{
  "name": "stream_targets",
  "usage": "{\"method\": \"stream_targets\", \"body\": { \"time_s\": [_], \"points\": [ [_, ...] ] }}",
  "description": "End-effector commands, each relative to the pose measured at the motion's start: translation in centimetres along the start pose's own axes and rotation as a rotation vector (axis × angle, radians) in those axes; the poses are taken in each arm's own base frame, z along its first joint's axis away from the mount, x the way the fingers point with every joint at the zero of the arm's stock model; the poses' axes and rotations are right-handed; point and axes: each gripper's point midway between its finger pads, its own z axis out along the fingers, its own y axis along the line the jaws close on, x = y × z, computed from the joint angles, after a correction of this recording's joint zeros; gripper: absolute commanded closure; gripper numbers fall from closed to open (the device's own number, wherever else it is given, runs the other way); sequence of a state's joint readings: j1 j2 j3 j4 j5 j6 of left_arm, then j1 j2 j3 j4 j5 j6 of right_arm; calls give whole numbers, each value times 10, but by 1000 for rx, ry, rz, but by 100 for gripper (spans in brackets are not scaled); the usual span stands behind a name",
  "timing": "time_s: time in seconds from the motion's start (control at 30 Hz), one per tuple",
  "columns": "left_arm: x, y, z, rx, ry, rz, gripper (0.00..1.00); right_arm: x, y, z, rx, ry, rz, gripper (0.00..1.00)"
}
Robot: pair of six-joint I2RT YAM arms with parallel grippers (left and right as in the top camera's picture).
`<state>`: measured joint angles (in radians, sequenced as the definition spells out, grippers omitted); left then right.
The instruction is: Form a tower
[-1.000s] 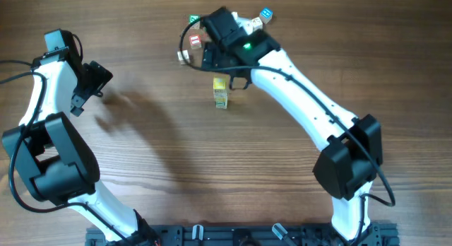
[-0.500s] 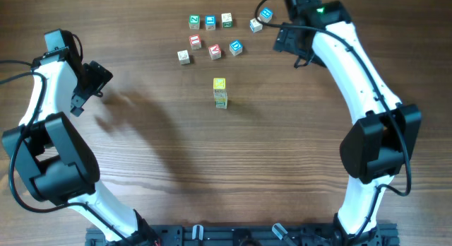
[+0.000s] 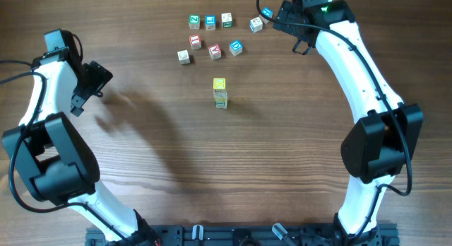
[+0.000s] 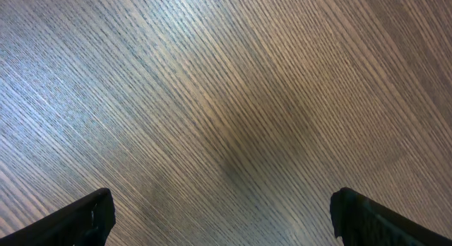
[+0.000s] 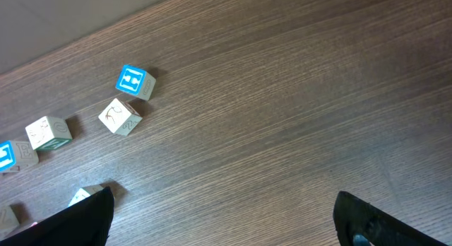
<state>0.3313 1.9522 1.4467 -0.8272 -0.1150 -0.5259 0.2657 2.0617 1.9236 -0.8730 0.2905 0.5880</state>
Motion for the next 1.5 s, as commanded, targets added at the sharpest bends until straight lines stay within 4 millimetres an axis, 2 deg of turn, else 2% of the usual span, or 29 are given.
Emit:
{"method": "stream_targets", "body": {
  "time_s": [0.0,0.57,0.6,0.63,0.67,0.73,0.77,0.87,0.93,0.97,1.0,1.03,1.07,1.1,1.13,1.17,1.2,1.23,1.47],
  "points": [
    [-7,-1,-10,8,-30,-9,0,2,-1,5,20,-3,-17,0],
    [-7,-1,-10,8,-30,-9,0,2,-1,5,20,-3,-17,0],
    [-10,0,-10,5,-41,-9,0,2,-1,5,21,-4,-17,0],
    [-24,-1,-11,-3,-106,-18,0,2,-1,5,21,-4,-17,0],
    [-30,-4,-12,12,-128,-22,0,2,-1,5,21,-4,-17,0],
    [-31,-7,-12,25,-132,-29,0,2,-1,5,21,-4,-17,0],
    [-25,-15,-12,73,-98,-27,0,2,-1,5,20,-4,-17,0],
    [13,-52,-18,293,102,14,0,2,-1,5,20,-4,-17,0],
    [36,-52,-20,285,185,45,0,2,-1,5,20,-4,-17,0],
    [45,-52,-20,276,205,89,18,2,-1,5,20,-3,-17,0],
    [51,-52,-21,271,218,130,42,2,-1,5,20,-4,-17,0],
    [60,-52,-22,262,240,177,71,2,-1,5,21,-4,-17,0],
    [69,-51,-24,250,265,211,91,1,-1,5,21,-4,-17,1],
    [79,-49,-25,235,294,236,96,2,-1,5,20,-3,-17,0],
    [87,-48,-27,222,320,258,94,2,-1,5,21,-4,-17,0],
    [92,-47,-28,214,335,264,60,2,-1,5,20,-3,-18,0],
    [96,-46,-29,207,347,269,14,2,-1,5,21,-4,-17,0],
    [97,-47,-29,207,349,273,0,2,-1,5,21,-4,-17,0],
    [96,-48,-29,210,343,273,0,1,-1,5,21,-4,-17,0]
  ]
}}
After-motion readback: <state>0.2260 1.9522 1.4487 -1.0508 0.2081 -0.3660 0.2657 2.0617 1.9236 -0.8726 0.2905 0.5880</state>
